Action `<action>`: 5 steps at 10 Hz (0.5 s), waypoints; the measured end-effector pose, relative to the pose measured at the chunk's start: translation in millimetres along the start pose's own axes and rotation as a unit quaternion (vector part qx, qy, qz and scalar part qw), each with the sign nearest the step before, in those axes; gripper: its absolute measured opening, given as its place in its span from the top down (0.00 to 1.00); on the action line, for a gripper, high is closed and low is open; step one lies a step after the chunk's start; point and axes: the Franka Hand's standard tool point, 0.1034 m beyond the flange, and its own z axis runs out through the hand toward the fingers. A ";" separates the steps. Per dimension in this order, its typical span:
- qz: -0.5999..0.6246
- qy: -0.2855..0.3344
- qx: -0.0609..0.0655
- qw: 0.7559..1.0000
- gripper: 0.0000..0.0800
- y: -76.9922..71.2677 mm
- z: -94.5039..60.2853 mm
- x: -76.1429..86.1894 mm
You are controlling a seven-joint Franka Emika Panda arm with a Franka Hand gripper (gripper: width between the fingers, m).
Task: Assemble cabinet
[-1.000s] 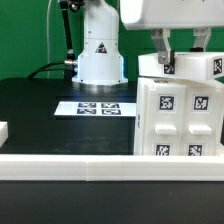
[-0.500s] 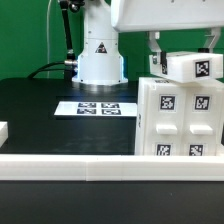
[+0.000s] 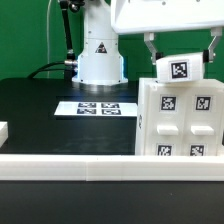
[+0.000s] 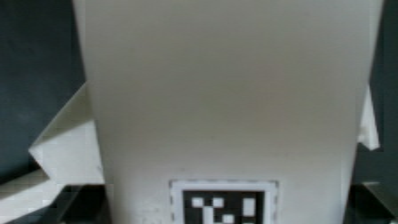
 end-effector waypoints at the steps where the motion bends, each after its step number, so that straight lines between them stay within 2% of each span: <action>1: 0.034 0.001 0.003 0.999 0.31 -0.1 0.2 0.9; 5: 0.189 0.000 0.007 0.982 0.31 -0.4 0.1 1.4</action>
Offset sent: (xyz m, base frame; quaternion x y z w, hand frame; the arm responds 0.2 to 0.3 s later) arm 0.0000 0.0000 0.0000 0.0000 0.0000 0.2667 0.9638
